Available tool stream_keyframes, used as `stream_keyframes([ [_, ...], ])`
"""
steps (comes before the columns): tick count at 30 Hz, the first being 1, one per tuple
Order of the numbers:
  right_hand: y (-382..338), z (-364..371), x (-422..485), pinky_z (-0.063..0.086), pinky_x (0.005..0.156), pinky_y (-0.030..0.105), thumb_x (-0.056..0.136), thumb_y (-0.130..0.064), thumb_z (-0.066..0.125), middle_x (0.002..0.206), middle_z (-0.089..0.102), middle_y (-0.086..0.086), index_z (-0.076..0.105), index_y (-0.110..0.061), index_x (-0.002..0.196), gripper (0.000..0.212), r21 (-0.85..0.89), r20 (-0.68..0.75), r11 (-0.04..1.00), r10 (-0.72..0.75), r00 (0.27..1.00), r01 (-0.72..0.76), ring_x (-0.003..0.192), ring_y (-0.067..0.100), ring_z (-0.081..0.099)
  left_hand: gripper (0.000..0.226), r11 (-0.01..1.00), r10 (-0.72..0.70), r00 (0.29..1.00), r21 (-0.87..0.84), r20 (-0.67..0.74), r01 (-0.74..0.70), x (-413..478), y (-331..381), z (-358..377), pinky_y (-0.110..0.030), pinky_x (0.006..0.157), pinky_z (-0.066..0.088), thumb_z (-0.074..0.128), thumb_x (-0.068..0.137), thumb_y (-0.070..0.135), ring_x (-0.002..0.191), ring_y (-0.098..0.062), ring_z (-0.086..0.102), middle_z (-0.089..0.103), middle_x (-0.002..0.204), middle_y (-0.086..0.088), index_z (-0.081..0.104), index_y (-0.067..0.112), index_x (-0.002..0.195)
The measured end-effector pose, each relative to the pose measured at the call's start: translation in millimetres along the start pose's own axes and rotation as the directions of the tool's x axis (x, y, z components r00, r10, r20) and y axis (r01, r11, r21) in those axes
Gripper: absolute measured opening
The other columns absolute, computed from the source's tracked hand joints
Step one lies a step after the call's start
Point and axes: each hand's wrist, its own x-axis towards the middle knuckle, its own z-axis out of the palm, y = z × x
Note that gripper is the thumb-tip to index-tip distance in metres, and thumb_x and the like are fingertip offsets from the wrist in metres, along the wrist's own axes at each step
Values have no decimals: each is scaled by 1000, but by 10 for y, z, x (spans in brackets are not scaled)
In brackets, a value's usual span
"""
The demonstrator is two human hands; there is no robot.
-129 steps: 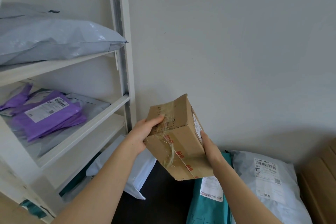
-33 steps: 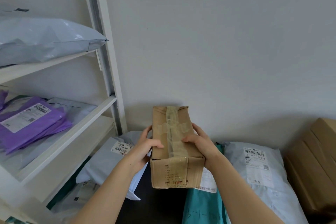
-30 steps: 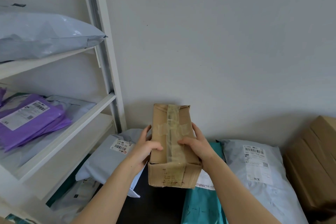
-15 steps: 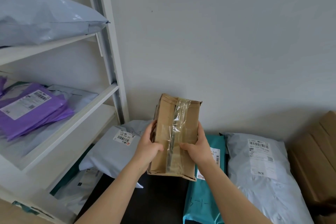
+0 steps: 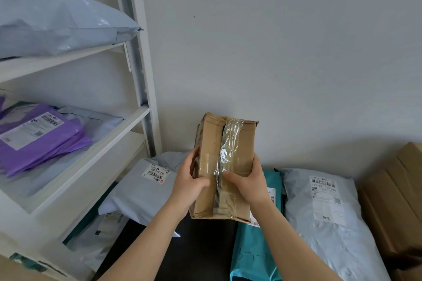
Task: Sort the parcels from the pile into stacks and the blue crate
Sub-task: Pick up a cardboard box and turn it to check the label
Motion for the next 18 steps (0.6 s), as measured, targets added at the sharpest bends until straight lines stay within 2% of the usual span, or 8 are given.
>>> stream_keyframes([
  [2, -23, 6, -15, 51, 89, 33, 72, -17, 82, 116, 61, -8, 36, -26, 142, 84, -48, -60, 999, -23, 998, 20, 102, 15, 60, 86, 1000, 9, 1000, -30, 12, -9, -12, 42, 20, -41, 102, 47, 64, 70, -9, 119, -10, 54, 58, 127, 9, 39, 31, 143],
  [6, -97, 11, -75, 50, 87, 31, 72, -17, 82, 107, 59, -14, 36, -28, 142, 84, -90, -147, 995, -60, 987, 47, 96, 13, 59, 91, 996, 26, 999, -84, 18, -25, -34, 132, 69, -33, 97, 48, 65, 56, 8, 113, -9, 59, 61, 123, 10, 42, 33, 140],
  [11, -183, -25, -156, 50, 86, 29, 72, -18, 82, 105, 58, -17, 36, -29, 142, 84, -85, -163, 994, -84, 983, 71, 94, 8, 59, 84, 994, 55, 997, -100, 47, -50, -47, 196, 51, -34, 97, 48, 69, 69, -3, 110, -8, 60, 62, 121, 9, 41, 32, 140],
  [13, -216, -56, -193, 50, 86, 28, 74, -19, 81, 104, 61, -19, 40, -31, 139, 77, -31, -164, 997, -72, 984, 67, 93, 4, 60, 84, 992, 77, 996, -102, 53, -72, -45, 226, 37, -35, 97, 49, 72, 67, 2, 110, -9, 60, 63, 122, 8, 42, 31, 140],
  [15, -260, -77, -236, 52, 84, 26, 78, -21, 77, 105, 63, -18, 45, -33, 135, 67, 32, -173, 997, -58, 983, 65, 95, 2, 62, 79, 990, 101, 994, -102, 50, -95, -51, 263, 52, -25, 89, 50, 74, 70, 1, 105, -4, 62, 64, 120, 8, 44, 30, 138],
  [18, -330, -103, -309, 49, 73, 15, 85, -21, 70, 103, 64, -19, 49, -35, 131, 52, 81, -183, 993, -70, 981, 86, 92, -2, 62, 69, 985, 133, 991, -115, 22, -129, -77, 326, 101, -6, 67, 47, 74, 77, 0, 88, 10, 62, 64, 113, 11, 44, 33, 130],
])
